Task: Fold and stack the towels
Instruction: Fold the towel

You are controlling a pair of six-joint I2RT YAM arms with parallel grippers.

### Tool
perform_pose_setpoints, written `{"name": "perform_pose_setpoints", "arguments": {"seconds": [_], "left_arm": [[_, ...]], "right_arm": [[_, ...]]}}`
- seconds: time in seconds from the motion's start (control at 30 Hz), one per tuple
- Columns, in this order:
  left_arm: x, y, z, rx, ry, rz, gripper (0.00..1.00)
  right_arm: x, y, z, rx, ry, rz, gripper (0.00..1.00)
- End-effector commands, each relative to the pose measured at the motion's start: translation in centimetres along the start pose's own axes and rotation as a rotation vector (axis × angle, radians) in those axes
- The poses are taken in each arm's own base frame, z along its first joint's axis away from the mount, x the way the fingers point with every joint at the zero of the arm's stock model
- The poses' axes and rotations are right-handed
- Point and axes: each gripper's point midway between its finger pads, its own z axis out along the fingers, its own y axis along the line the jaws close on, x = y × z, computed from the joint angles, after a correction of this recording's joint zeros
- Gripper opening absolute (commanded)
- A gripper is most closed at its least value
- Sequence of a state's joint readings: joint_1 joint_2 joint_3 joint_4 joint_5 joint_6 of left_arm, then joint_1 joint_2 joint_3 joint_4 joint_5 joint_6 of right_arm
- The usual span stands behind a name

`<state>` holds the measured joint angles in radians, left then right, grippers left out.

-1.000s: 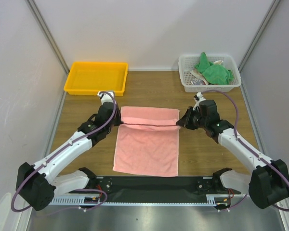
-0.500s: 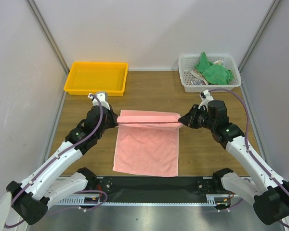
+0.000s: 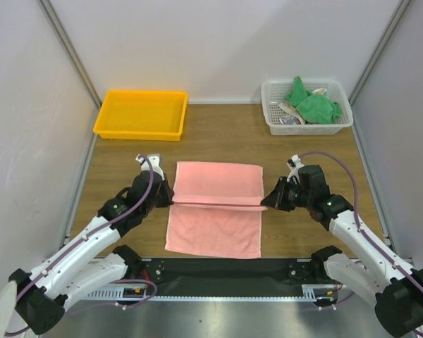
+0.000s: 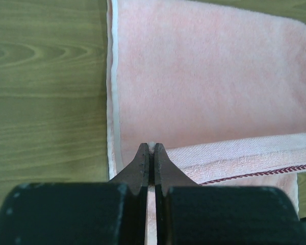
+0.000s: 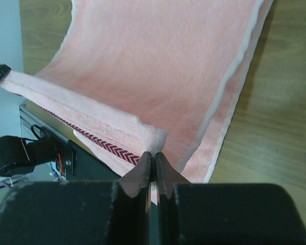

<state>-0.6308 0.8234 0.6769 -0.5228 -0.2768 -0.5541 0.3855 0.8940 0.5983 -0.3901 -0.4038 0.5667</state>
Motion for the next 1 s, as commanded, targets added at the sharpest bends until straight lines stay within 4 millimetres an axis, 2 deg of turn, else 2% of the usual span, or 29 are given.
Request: {"name": "perform_pose_setpoints", "arguments": {"seconds": [0.0, 0.1, 0.23, 0.43, 0.57, 0.6, 0.63, 0.67, 0.7, 0.73, 0.77, 0.8, 0.87, 0.9, 0.93, 0.97], "left_arm": [[0.7, 0.6, -0.8, -0.018, 0.007, -0.032, 0.0], [1.3, 0.8, -1.3, -0.016, 0.022, -0.036, 0.0], [0.2, 0.7, -2.6, -0.015, -0.003, -0.033, 0.0], [0.9, 1.5, -3.2, -0.035, 0.009, -0.026, 0.0], [1.9, 0.6, -3.5, 0.018, 0.049, -0.037, 0.0], [2.1, 0.2, -3.6, 0.037, 0.053, -0.045, 0.0], [2.5, -0.3, -3.7, 0.062, 0.071, -0.042, 0.02], [2.6, -0.5, -3.8, 0.072, 0.076, -0.045, 0.13], [2.9, -0.4, -3.8, 0.066, 0.087, -0.056, 0.2], [2.9, -0.5, -3.9, 0.069, 0.09, -0.059, 0.35], [2.8, -0.5, -4.1, 0.069, 0.087, -0.06, 0.44], [2.9, -0.2, -4.3, 0.049, 0.095, -0.07, 0.54], [1.8, 0.5, -4.9, 0.006, 0.058, -0.087, 0.8], [1.5, 1.1, -5.3, -0.019, 0.047, -0.084, 0.84], [0.3, 1.0, -5.9, -0.016, 0.003, -0.09, 0.92], [-0.4, 1.2, -6.1, -0.026, -0.022, -0.092, 0.94]], "right_arm": [[0.9, 0.8, -0.5, -0.03, 0.023, 0.014, 0.0], [1.3, 1.1, -1.3, -0.038, 0.029, 0.01, 0.0], [0.8, 2.2, -2.3, -0.063, 0.008, -0.008, 0.0], [1.3, 2.4, -2.4, -0.075, 0.026, -0.012, 0.0], [2.1, 2.6, -2.6, -0.088, 0.05, -0.01, 0.0], [2.8, 2.1, -2.5, -0.078, 0.069, -0.001, 0.0], [3.3, 1.9, -2.4, -0.071, 0.085, 0.008, 0.04], [3.9, 1.5, -2.4, -0.057, 0.105, 0.02, 0.08], [4.4, 1.2, -2.4, -0.051, 0.12, 0.027, 0.1], [5.0, 1.1, -2.4, -0.053, 0.143, 0.033, 0.16], [5.4, 1.0, -2.5, -0.053, 0.158, 0.038, 0.21], [5.5, 1.3, -2.7, -0.063, 0.162, 0.035, 0.37], [5.2, 2.0, -3.1, -0.09, 0.158, 0.023, 0.58], [4.9, 2.4, -3.3, -0.098, 0.15, 0.017, 0.75], [4.1, 2.7, -3.5, -0.094, 0.121, 0.003, 0.82], [3.8, 2.5, -3.5, -0.079, 0.111, -0.001, 0.88]]}}
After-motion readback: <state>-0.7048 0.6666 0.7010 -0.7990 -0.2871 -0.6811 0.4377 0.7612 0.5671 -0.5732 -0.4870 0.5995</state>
